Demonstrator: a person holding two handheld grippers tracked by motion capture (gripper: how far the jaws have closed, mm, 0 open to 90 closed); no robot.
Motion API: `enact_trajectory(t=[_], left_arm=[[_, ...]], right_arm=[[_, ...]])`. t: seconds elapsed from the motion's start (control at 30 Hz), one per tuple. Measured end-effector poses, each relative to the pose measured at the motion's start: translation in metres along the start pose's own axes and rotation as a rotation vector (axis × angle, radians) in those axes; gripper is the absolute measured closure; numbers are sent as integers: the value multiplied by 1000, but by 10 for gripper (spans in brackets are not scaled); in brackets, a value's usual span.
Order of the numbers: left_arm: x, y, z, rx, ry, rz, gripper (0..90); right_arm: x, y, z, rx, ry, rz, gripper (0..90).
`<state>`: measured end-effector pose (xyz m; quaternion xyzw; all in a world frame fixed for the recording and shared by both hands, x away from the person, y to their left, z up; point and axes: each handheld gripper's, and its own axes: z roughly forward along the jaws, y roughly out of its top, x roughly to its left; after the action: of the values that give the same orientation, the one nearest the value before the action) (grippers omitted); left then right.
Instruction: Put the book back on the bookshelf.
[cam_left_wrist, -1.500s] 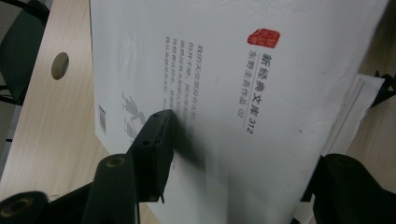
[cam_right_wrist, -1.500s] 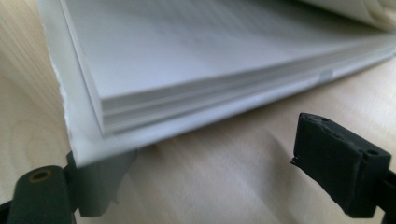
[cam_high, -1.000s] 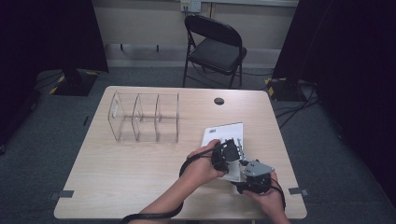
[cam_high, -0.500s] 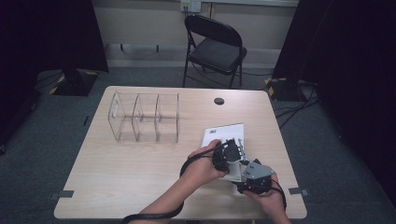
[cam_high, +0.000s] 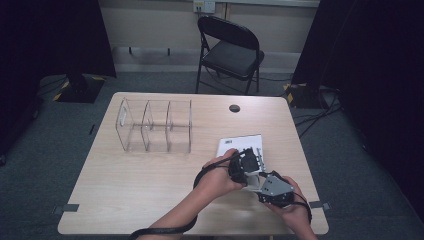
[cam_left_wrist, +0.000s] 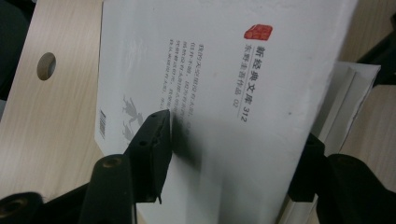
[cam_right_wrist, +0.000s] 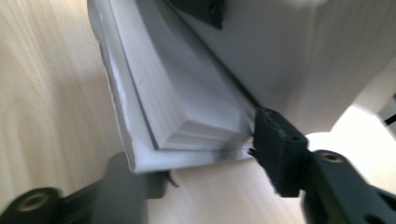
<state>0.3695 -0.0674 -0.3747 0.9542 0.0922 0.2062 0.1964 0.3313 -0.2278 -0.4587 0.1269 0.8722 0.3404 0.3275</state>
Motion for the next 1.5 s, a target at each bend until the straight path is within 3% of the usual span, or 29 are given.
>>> enact_trajectory(t=[0.07, 0.1, 0.17, 0.23, 0.3, 0.37, 0.43, 0.5, 0.57, 0.6, 0.8, 0.87, 0.97, 1.13, 1.17, 1.2, 1.23, 1.27, 1.33, 1.4, 1.43, 1.47, 1.5], left_arm=[[3, -5, -4, -56, -27, -11, 396], [3, -5, -4, -56, -27, -11, 400], [11, -13, -13, -135, -25, -32, 369], [12, -16, -21, -167, -28, -19, 365], [13, -17, -26, -178, -35, -13, 361], [14, -20, -36, -204, -42, -47, 241], [17, -25, -44, -205, -50, -46, 265], [20, -32, -47, -200, -41, -44, 250], [23, -41, -47, -197, -44, -70, 244], [24, -45, -48, -185, -32, -62, 247], [27, -69, -51, -220, -37, -81, 239], [29, -81, -49, -252, -48, -128, 228], [29, -88, -50, -280, -59, -154, 230], [25, -94, -54, -274, -51, -136, 233], [24, -95, -54, -268, -52, -133, 232], [22, -101, -52, -252, -73, -141, 231], [22, -101, -52, -252, -73, -141, 229], [16, -108, -45, -220, -66, -139, 226], [12, -113, -36, -202, -82, -135, 224], [0, -124, -13, -165, -84, -152, 226], [0, -124, -13, -165, -84, -152, 224], [-3, -127, -7, -166, -101, -161, 224], [-7, -129, 0, -168, -98, -172, 232]], right_arm=[[-6, 8, -3, 23, 14, -11, 550], [-6, 8, -3, 23, 14, -11, 550], [-12, 13, -6, 19, 28, 0, 580], [-17, 17, -8, 23, 35, 6, 602], [-19, 19, -9, 33, 36, 1, 609], [-23, 20, -11, 50, 39, -2, 632], [-29, 19, -15, 57, 36, 13, 656], [-41, 18, -22, 53, 41, 69, 688], [-44, 18, -24, 57, 44, 70, 693], [-46, 18, -25, 67, 44, 66, 697], [-53, 17, -27, 73, 64, 108, 714], [-54, 16, -27, 73, 65, 114, 715], [-54, 14, -28, 66, 69, 127, 718], [-56, 12, -30, 66, 87, 154, 822], [-57, 10, -30, 77, 105, 149, 868], [-55, 6, -28, 79, 141, 185, 898], [-55, 6, -28, 79, 141, 185, 898], [-52, 5, -28, 17, 147, 217, 898], [-51, 5, -28, 3, 148, 232, 898], [-40, 3, -15, 75, 152, 196, 871], [-40, 3, -15, 75, 152, 196, 871], [-35, 0, -11, 86, 167, 202, 854], [-28, -8, -7, 95, 162, 246, 777]])
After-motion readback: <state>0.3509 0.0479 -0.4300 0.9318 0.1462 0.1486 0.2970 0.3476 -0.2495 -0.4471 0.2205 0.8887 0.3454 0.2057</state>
